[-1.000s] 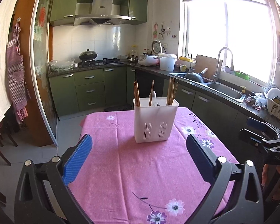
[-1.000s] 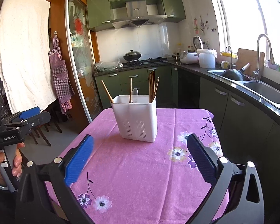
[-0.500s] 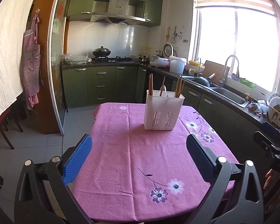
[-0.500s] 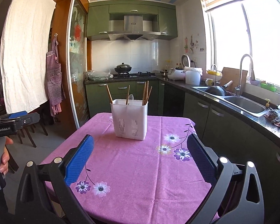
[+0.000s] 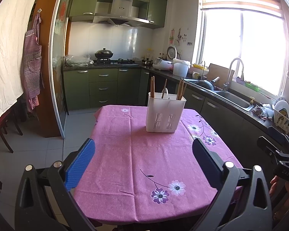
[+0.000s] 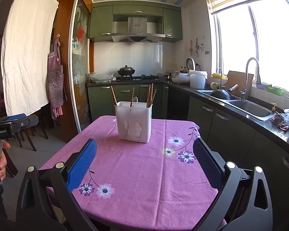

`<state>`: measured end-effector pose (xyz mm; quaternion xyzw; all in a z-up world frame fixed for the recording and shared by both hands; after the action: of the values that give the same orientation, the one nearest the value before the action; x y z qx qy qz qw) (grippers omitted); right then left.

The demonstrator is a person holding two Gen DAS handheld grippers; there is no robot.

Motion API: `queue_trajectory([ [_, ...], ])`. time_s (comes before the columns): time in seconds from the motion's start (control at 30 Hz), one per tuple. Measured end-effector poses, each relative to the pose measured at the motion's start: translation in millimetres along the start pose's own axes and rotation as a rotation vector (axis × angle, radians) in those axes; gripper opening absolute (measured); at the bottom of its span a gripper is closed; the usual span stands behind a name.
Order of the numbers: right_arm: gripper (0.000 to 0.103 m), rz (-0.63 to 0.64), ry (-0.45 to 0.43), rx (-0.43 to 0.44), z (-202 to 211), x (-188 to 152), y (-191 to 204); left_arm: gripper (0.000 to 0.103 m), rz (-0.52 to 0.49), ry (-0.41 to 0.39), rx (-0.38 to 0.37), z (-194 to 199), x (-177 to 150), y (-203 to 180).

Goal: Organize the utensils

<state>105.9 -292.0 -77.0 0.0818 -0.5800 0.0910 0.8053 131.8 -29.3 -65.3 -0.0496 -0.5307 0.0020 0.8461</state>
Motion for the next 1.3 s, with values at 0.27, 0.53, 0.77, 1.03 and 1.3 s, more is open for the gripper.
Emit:
queue_trajectory([
  [0.27,0.098,0.004,-0.006,0.008,3.2,2.5,4.0,0.096,-0.005,-0.004,-0.004,5.3,-1.3,-3.4],
  [0.53,0.098,0.001,0.001,0.017,-0.3,2.2,5.0,0.096,-0.003,0.001,-0.006,5.4,-2.4,-3.0],
  [0.77,0.098,0.002,0.003,0.022,-2.0,0.7,5.9,0.096,-0.004,0.003,-0.005,4.8,-2.8,-2.9],
  [1.03,0.098,0.001,0.006,0.031,-4.0,-0.9,8.7,0.096,-0.003,0.01,-0.012,3.3,-5.2,-1.8],
  [1.3,0.098,0.003,0.007,0.033,-3.9,-1.6,9.8,0.096,-0.006,0.021,-0.01,1.8,-7.6,-2.2],
])
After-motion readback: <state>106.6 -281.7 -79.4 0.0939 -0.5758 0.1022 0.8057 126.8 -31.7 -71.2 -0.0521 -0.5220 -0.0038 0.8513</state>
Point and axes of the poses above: each gripper's, at about its wrist camera, not at the fingertips, and z roughly against the way its jaws point, y to its left, x to its top, the point moved 10 cm from there along -z, roughly the way its jaws point, and after that the axes turned 2 degrees about x, right-handed, at the moved point
